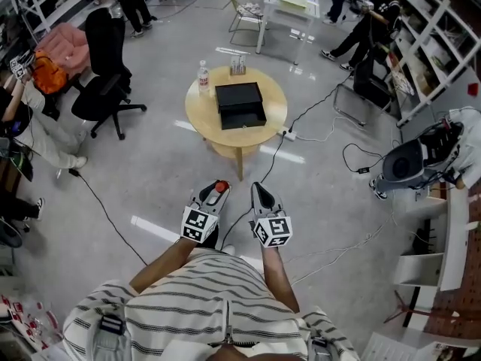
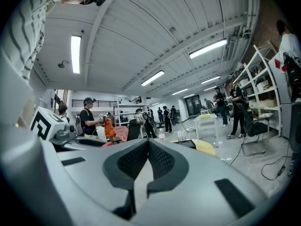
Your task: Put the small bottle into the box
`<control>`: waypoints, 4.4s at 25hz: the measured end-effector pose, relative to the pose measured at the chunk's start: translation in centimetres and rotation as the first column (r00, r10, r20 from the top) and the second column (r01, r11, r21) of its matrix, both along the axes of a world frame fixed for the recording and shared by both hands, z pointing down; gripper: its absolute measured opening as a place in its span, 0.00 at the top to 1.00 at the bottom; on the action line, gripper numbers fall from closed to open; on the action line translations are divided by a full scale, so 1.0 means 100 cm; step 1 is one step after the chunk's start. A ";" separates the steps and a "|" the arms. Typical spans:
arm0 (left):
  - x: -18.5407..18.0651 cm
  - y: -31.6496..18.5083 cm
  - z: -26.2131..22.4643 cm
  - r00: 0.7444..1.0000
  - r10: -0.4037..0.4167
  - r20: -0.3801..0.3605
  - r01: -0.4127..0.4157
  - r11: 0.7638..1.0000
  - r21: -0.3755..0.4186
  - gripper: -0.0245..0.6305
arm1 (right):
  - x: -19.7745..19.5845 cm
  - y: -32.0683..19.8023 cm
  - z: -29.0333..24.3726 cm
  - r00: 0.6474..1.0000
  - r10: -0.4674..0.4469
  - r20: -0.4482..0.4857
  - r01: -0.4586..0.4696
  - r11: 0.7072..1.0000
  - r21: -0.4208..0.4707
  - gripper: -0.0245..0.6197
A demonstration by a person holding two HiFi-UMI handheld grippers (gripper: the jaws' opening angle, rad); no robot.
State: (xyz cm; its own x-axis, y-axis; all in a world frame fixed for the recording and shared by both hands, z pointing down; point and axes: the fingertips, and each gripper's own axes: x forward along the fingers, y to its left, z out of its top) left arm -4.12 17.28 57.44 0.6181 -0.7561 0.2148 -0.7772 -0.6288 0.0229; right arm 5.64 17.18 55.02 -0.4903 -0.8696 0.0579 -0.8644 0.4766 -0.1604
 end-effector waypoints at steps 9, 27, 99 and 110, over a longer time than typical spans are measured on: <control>0.010 -0.047 0.009 1.000 0.010 0.014 -0.010 1.000 -0.015 0.72 | 0.002 -0.050 0.004 0.999 -0.016 -0.038 0.016 1.000 -0.008 0.93; -0.009 -0.217 0.004 1.000 0.020 0.023 -0.020 1.000 -0.007 0.72 | -0.004 -0.228 0.000 0.998 0.030 -0.062 -0.030 1.000 -0.007 0.93; 0.060 -0.402 0.038 0.998 -0.012 0.067 0.017 0.997 -0.069 0.72 | 0.062 -0.388 0.023 0.997 -0.009 -0.072 0.005 0.998 -0.058 0.93; 0.069 -0.424 0.078 0.993 -0.001 0.121 0.017 0.991 -0.130 0.72 | 0.063 -0.390 0.035 0.998 -0.031 -0.062 0.025 0.996 -0.086 0.93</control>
